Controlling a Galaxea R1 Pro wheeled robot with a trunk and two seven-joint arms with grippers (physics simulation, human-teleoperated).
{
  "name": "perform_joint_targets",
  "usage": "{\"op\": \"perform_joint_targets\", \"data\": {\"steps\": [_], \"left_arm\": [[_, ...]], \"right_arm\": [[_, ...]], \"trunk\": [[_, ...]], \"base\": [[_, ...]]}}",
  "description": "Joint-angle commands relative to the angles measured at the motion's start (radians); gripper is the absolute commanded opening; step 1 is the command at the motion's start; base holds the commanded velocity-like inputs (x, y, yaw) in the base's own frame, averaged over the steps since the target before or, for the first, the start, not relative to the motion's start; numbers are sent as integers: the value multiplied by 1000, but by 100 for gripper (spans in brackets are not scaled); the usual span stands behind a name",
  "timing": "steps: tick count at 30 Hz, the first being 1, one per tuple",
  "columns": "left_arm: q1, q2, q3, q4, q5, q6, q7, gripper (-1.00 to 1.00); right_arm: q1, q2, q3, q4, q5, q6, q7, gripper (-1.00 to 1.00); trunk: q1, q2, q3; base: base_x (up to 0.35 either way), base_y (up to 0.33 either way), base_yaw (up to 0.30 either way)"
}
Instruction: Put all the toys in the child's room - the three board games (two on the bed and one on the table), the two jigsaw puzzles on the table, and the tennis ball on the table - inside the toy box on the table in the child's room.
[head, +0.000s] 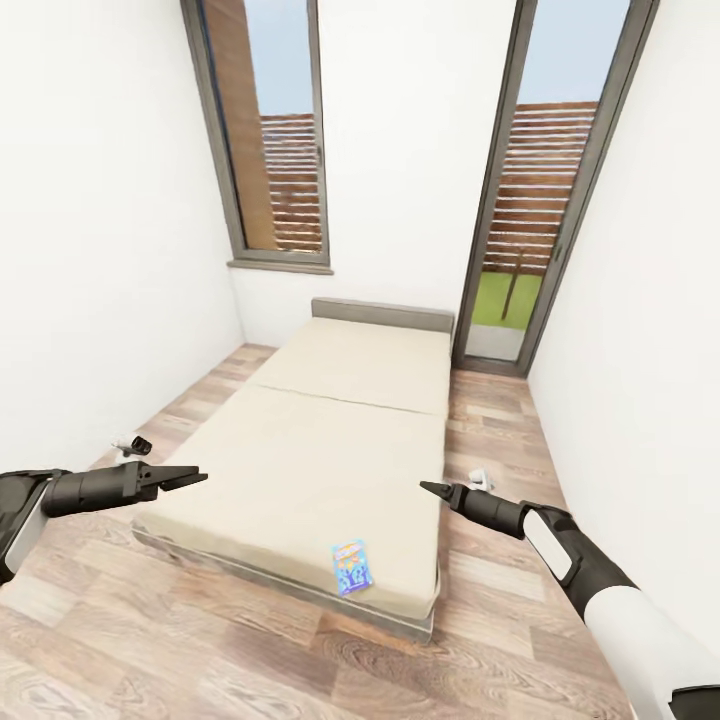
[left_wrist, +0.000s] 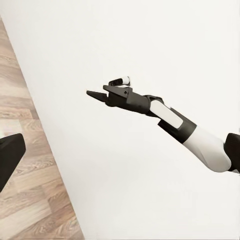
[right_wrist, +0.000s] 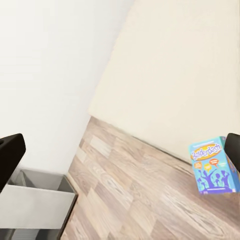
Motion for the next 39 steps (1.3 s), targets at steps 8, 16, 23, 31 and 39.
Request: {"op": "perform_joint_targets", "data": {"steps": [8, 16, 23, 31, 39], "left_arm": [[0, 1, 0, 0, 1, 11, -3, 100], [0, 1, 1, 0, 1, 10, -3, 100], [0, 1, 2, 0, 1, 9, -3, 100], [0, 1, 2, 0, 1, 9, -3, 100], [0, 1, 2, 0, 1, 9, -3, 100]], "right_arm": [[-1, 0, 4, 0, -9, 7, -2, 100], [-1, -1, 4, 0, -9, 7, -2, 100], [-1, 0, 4, 1, -9, 7, -2, 100], [-1, 0, 4, 1, -9, 7, -1, 100], [-1, 0, 4, 1, -9, 7, -2, 100]], "trunk": [[1, -2, -2], [1, -2, 1], [1, -2, 3], [1, -2, 7], [1, -2, 10]], "base": [[0, 277, -281], [0, 182, -281], [0, 35, -281], [0, 54, -281], [0, 178, -281]]}}
